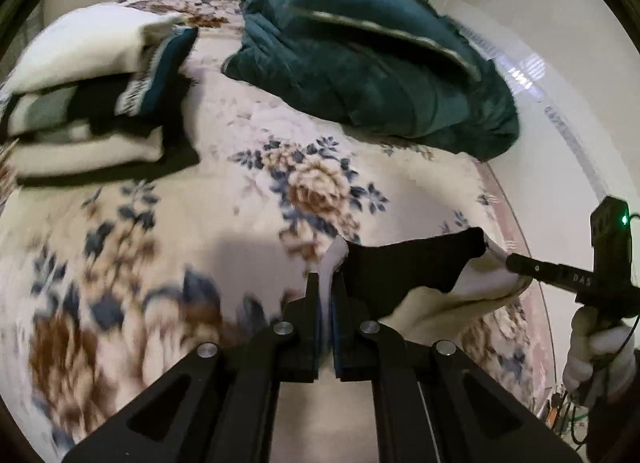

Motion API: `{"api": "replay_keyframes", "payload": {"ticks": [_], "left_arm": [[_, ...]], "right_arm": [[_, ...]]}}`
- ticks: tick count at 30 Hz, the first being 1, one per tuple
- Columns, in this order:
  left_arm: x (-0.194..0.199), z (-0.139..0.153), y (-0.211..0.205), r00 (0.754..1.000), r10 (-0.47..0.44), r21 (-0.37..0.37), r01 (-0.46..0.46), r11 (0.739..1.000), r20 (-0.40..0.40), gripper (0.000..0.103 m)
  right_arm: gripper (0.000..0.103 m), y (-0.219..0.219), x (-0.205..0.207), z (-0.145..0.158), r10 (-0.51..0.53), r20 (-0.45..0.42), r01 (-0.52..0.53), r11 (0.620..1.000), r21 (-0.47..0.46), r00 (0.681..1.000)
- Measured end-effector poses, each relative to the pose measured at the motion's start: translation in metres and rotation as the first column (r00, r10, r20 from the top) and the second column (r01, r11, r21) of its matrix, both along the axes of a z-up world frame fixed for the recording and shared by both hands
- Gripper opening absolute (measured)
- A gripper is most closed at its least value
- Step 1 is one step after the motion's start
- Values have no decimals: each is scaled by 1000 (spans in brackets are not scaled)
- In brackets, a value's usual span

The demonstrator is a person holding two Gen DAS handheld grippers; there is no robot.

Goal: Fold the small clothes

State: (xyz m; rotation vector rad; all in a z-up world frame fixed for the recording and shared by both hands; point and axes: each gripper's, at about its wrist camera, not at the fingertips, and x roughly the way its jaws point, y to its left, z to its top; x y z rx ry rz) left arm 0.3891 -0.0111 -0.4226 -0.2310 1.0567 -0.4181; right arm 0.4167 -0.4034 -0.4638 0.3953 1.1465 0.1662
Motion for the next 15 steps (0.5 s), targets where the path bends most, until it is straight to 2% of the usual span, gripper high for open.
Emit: {"api": "replay_keyframes", "payload": {"ticks": [4,6,7,9,10,11,13,14,15], "left_arm": [[-57,-4,13,999,29,-45,-30,999,-21,3],[-85,-20,19,997,48,-50,-52,997,-62,4],[-103,-37,22,992,52,-47,-57,997,-112,6],[-124,-60,28,982,54,-27,-60,998,-179,7],[-136,-78,32,969,58,-18,-65,998,-242,11],[-143,-86,36,960,70,-10,-75,997,-272,15],[-160,-102,52,929,121,-23,-137,990,-350,16],[-164,-104,59,915,148,-25,-169,985,-374,19],[-166,-104,69,899,191,-31,-220,975,-395,21]], "right_arm": [[4,-13,-83,8,-14,35,11,998,60,999],[4,-24,-117,-8,-35,14,33,995,96,999],[4,-28,-131,-13,-43,-4,43,993,107,999],[4,-37,-163,-41,-33,-76,43,990,134,997],[5,-39,-170,-50,-31,-99,44,991,128,995],[6,-41,-180,-62,-19,-134,38,990,135,991],[9,-42,-192,-84,1,-225,26,993,114,974],[14,-45,-197,-92,-1,-262,28,995,98,965],[29,-47,-199,-94,-7,-278,32,996,84,961]]}}
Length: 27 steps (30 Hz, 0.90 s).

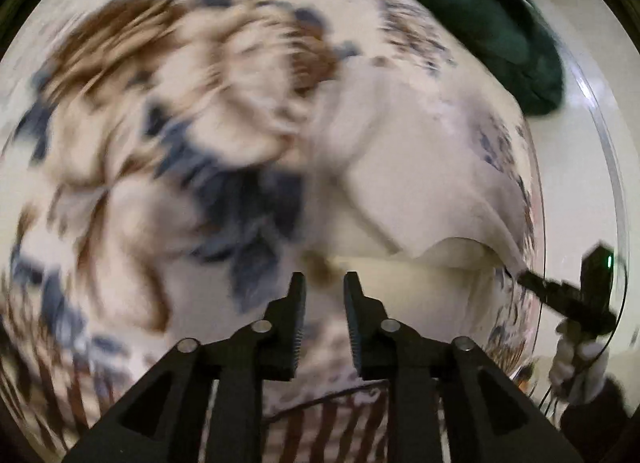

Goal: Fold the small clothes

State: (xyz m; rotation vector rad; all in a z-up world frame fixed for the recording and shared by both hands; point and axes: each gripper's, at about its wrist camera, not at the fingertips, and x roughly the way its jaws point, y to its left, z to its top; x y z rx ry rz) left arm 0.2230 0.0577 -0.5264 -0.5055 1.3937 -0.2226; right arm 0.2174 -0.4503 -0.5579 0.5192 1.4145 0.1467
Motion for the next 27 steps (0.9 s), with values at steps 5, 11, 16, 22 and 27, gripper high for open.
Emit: {"api": "replay_keyframes", "payload": {"ticks": [5,11,16,22,27], "left_arm": [[25,10,18,982,189,-151,-188,971,-9,56],[74,-26,-18,971,213,-172,-229,958,-109,52],[66,-9,-40,988,152,-48,-152,987,-3,3],[47,23,-23,976,214,-84,-211,974,29,3],[41,-10,-18,980,191,-31,-193,981,-49,3]], "right_arm": [[56,-29,-8,5,-191,-19,192,980,46,981],[58,-27,10,-23,-339,-164,362,922,140,926],[8,-2,7,-46,-338,-258,383,911,151,905],[7,5,7,-4,-321,-138,335,938,88,937],[7,-7,14,-9,-300,-157,309,950,34,941]]}}
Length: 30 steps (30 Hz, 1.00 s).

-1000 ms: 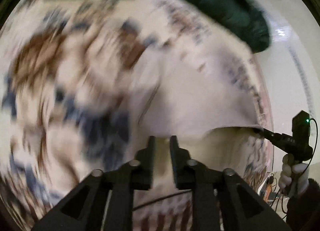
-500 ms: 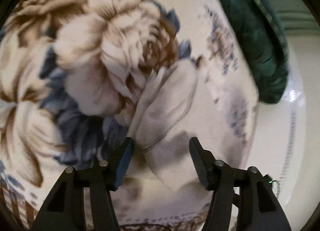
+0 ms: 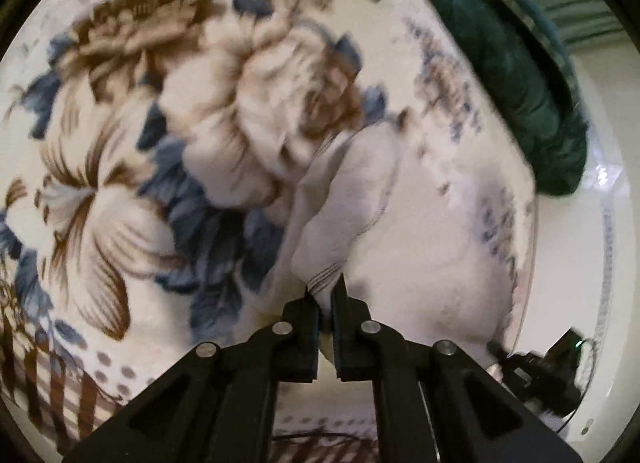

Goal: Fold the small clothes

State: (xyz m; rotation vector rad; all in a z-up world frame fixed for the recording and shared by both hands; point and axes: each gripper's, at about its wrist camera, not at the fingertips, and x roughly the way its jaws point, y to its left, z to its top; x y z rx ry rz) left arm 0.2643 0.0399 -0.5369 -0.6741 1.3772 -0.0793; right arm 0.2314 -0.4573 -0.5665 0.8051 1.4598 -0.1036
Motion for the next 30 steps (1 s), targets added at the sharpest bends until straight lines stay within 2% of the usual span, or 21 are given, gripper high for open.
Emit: {"api": "replay_keyframes", "payload": {"ticks": [3,4,5,6,7,8,9,13,15,18,19,20,21,25,26,28,29,30], "left_arm": [[-1,-21,-4,998,-29,-48,26,998,-58,8],[-1,-21,-5,997,-37,-61,33,998,-67,9],[-2,-17,-5,997,-42,-75,38,996,-59,18],[-3,-10,-4,998,-48,-84,45,995,-45,24],[-4,-1,-2,998,-49,-79,47,996,-28,36],[-3,6,0,999,-47,-70,46,996,-18,50],[0,13,4,999,-37,-61,37,997,0,53],[35,30,7,996,-24,7,23,1000,82,54],[61,24,2,994,-36,2,36,999,103,54],[95,1,-9,993,-75,36,71,997,93,53],[100,-5,-13,991,-89,64,83,994,96,41],[104,-11,-16,989,-111,74,103,992,103,8],[108,-20,-20,986,-138,96,130,987,92,6],[115,-37,-24,981,-185,127,177,976,62,7],[116,-39,-23,982,-180,114,173,978,54,10],[116,-37,-15,988,-144,43,142,989,49,11],[114,-33,-11,990,-128,9,128,992,60,21],[110,-27,-5,989,-118,-37,122,992,87,29]], "right_arm": [[7,-10,-3,-10,21,-29,-21,1000,-13,999],[7,-8,0,-15,57,-51,-57,998,-5,997],[10,-6,2,-17,81,-61,-82,997,-4,995],[23,-4,4,-16,119,-82,-122,992,-33,990],[38,-4,6,-9,145,-83,-151,986,-75,986],[43,-5,6,0,153,-60,-159,981,-108,986],[45,-6,6,8,153,-29,-155,980,-122,988],[56,-11,23,30,113,98,-105,991,-87,989],[56,-10,42,21,93,134,-86,995,-59,987],[56,-5,69,-3,50,132,-53,998,22,990],[45,-3,75,-10,35,126,-40,998,39,991],[28,-3,79,-15,12,129,-18,999,46,992],[6,-4,83,-18,3,140,-9,999,44,990],[5,-7,90,-26,12,128,-4,998,-64,992],[5,-7,92,-33,24,108,-17,998,-65,994],[5,-6,96,-44,46,79,-44,998,-35,996],[6,-9,96,-46,41,72,-41,999,2,997],[18,-13,96,-45,31,68,-34,999,42,997]]}}
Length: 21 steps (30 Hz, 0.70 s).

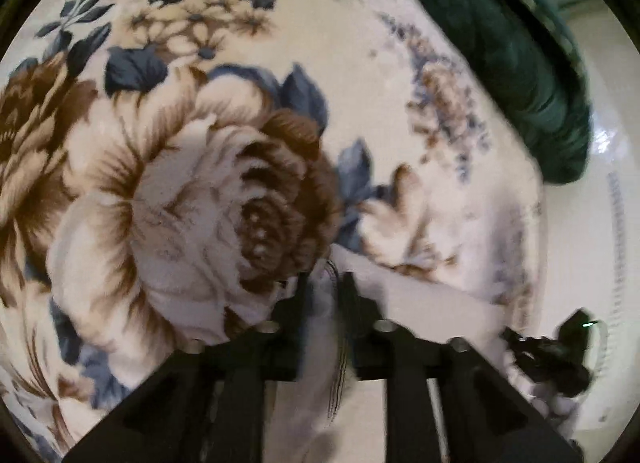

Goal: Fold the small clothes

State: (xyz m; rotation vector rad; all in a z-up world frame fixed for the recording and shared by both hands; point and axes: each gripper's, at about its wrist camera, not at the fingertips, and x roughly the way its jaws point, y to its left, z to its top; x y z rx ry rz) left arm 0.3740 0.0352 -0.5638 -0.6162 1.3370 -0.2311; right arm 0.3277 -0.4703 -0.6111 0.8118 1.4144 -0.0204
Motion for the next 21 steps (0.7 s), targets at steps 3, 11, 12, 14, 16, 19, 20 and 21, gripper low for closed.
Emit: {"api": "replay_keyframes", "payload": {"ticks": [3,11,12,14,16,19,20,21], "left_arm": [[-15,1,12,999,12,-127,-6,992,46,75],[-27,-46,-10,999,-4,-320,-11,947,-45,73],[-28,-43,-14,999,15,-305,-24,952,-30,72],[-29,-39,-20,1000,9,-291,-10,957,-5,22],[-32,-32,-23,1000,22,-274,-17,962,14,22],[-36,-18,-17,998,50,-267,-41,963,27,21],[-37,-13,-13,998,57,-266,-48,963,24,20],[-39,-4,-12,998,60,-271,-51,961,27,20]], "right_arm": [[69,-16,-11,11,-9,43,6,998,60,999],[78,-12,-34,-58,48,-25,-36,929,368,999],[78,-9,-33,-61,37,-8,-31,916,399,999],[66,-2,-32,-64,20,10,-23,889,458,1000],[19,7,-31,-63,30,12,-32,881,472,999],[18,16,-30,-51,24,25,-33,892,451,999],[17,18,-30,-45,18,26,-27,892,451,1000],[17,21,-30,-36,12,29,-23,895,446,1000]]}}
